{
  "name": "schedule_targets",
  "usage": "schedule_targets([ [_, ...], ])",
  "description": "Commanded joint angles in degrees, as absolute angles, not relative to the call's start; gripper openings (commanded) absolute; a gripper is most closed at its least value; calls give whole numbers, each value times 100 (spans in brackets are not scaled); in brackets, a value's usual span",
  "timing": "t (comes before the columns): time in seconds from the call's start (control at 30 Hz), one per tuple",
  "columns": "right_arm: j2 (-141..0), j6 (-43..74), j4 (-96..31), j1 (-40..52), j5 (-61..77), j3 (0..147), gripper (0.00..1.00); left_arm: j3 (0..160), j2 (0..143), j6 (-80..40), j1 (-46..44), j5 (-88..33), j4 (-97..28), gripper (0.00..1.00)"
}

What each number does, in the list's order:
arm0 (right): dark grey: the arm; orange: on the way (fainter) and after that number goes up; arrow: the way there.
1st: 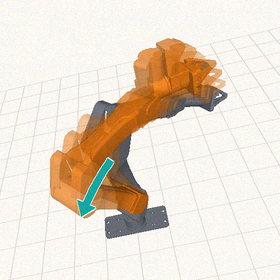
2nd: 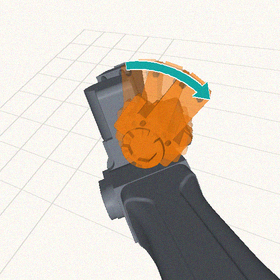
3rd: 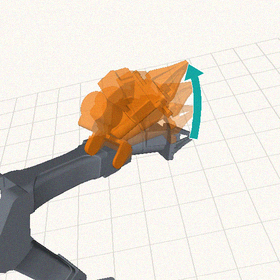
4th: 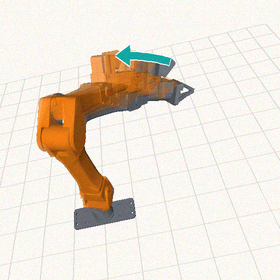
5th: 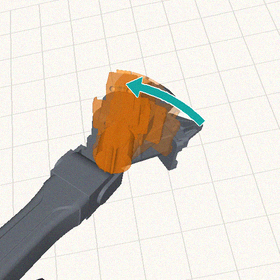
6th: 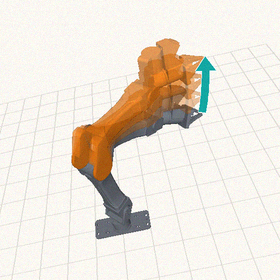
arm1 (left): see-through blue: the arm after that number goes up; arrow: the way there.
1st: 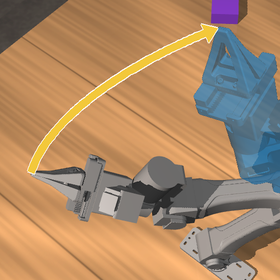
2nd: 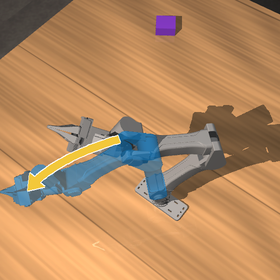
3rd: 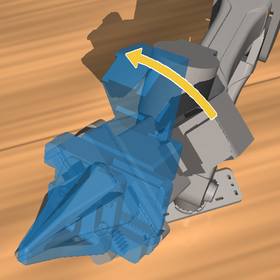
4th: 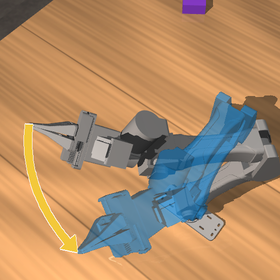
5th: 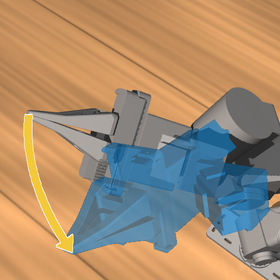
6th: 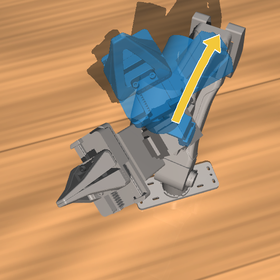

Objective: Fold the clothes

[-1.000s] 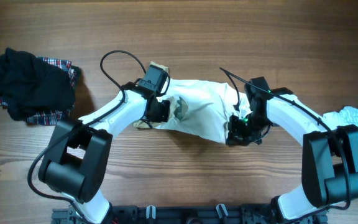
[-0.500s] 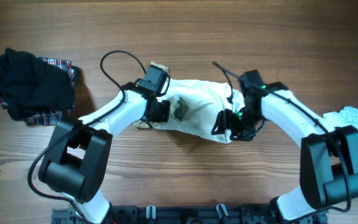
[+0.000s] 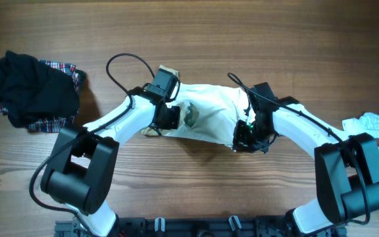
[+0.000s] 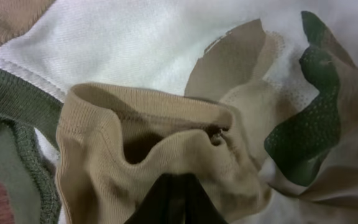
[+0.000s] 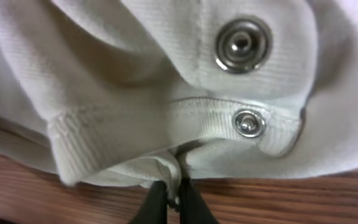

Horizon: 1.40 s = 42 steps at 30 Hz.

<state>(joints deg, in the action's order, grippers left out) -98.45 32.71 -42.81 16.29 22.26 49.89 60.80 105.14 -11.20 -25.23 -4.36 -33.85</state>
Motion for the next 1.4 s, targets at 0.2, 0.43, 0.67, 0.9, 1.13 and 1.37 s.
schedule_targets([
  [0.2,-9052,2561,-5190,1503,1905,5481,4,6023,10600,-1072,-2523,-360,-3371,10],
  [0.43,-9052,2357,-4705,816,1284,5507,4,6023,10600,-1092,-2523,-362,-3374,10],
  [0.67,-9076,2099,-4359,805,1146,5507,70,6023,10600,-1087,-2523,-357,-3417,10],
  [0.9,-9076,2099,-4174,709,1092,5507,67,6023,10597,-1070,-2370,117,-4416,10],
  [1.13,-9148,1149,-3286,709,1662,5507,76,6383,10536,-1085,-1986,-156,-4346,14],
  [1.37,-9148,1214,-3166,709,1682,5507,81,7970,10038,-1066,-1964,-613,-4923,70],
])
